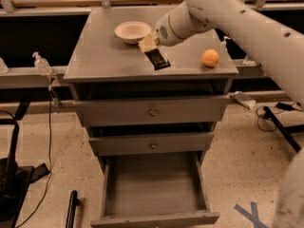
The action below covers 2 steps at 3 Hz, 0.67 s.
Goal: Place rxbar chocolate into bottom drawer
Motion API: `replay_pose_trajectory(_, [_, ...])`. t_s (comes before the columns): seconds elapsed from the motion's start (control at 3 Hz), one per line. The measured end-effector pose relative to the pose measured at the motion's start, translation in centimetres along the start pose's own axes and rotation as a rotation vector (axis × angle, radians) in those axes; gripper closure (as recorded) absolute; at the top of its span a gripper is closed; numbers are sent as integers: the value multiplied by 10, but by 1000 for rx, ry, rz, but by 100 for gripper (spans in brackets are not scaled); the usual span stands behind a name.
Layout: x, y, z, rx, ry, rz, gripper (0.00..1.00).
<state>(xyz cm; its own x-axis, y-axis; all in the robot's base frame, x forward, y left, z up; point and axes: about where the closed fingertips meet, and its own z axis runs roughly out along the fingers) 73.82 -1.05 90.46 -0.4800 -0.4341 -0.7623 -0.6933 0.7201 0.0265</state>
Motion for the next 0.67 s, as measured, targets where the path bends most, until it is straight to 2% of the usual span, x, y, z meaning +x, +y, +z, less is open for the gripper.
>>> replay_pose_trajectory(0.33, [-3,21,-38,-143,-99,-57,100])
replay_pose_trajectory(0.67, [-8,35,-40,-170,-120,-145,100])
